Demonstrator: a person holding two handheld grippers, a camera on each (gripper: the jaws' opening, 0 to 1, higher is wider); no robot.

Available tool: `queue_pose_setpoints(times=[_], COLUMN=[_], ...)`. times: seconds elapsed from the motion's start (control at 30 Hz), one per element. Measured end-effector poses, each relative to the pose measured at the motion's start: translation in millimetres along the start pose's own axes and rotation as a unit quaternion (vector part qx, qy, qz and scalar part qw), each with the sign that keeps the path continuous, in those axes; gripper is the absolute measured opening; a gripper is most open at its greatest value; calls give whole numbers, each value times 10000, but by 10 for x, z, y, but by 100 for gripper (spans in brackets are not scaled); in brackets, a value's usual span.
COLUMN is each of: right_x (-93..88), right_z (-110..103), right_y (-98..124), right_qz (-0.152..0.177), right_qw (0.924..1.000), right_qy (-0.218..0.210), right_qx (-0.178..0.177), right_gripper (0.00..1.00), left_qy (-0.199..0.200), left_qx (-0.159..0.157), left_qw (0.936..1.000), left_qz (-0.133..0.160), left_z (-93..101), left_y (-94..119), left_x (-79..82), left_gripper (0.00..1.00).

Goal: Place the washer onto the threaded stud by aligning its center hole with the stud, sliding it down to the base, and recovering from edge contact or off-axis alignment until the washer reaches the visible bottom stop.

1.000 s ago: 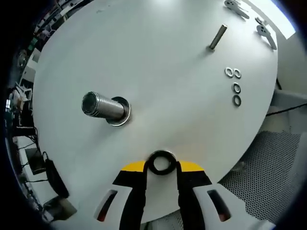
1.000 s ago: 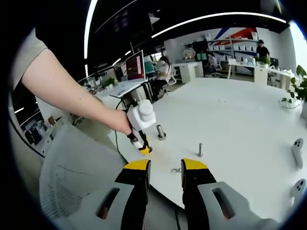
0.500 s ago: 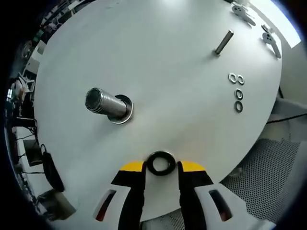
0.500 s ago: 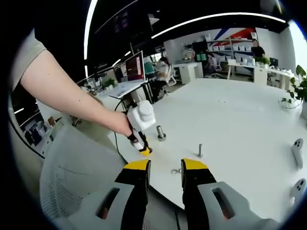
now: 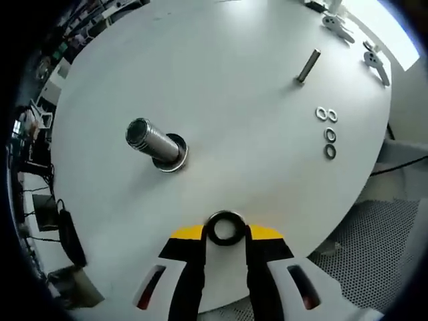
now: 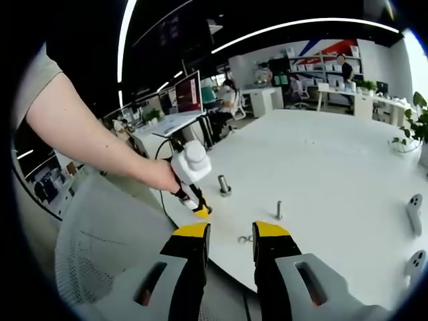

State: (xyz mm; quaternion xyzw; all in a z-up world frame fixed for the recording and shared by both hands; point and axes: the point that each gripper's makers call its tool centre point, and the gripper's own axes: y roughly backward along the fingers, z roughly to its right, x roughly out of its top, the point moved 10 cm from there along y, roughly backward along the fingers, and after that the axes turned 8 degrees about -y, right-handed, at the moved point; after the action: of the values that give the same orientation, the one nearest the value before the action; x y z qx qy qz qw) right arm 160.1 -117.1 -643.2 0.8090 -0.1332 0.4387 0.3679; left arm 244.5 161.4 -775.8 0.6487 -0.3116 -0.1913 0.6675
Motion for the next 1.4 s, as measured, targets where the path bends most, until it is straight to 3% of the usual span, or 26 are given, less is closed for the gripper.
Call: queue_pose_setpoints(times=[0.1,0.23,0.37,0.57,0.93,1.4], right_x=[-4,-1,-1,4,2,6], right_z=[8,11,16,16,22,29], right_y=[-3,-1,2,3,6,11], right_qz=[4,9,23,37,33,58], right_qw=[10000,10000,10000,10000,10000,9999], right_qy=[-8,-12,-32,-46,-57,-73], right_qx=[-9,-18,-34,-39,-61,-95], right_gripper=[27,27,27,27,27,27], left_qy=[67,331,1,-162,-611,-1108], left_qx=[-49,-114,65,105,311,401], left_qw=[9999,9994,9999,9996,9968,9918], left_qz=[-107,33,87,184,421,487], left_z=[-13,-6,-1,-42,-298,-417], left_y=[-7,24,90,220,502,709], left_x=[38,25,46,83,258,494], left_gripper=[19,19,19,19,19,19])
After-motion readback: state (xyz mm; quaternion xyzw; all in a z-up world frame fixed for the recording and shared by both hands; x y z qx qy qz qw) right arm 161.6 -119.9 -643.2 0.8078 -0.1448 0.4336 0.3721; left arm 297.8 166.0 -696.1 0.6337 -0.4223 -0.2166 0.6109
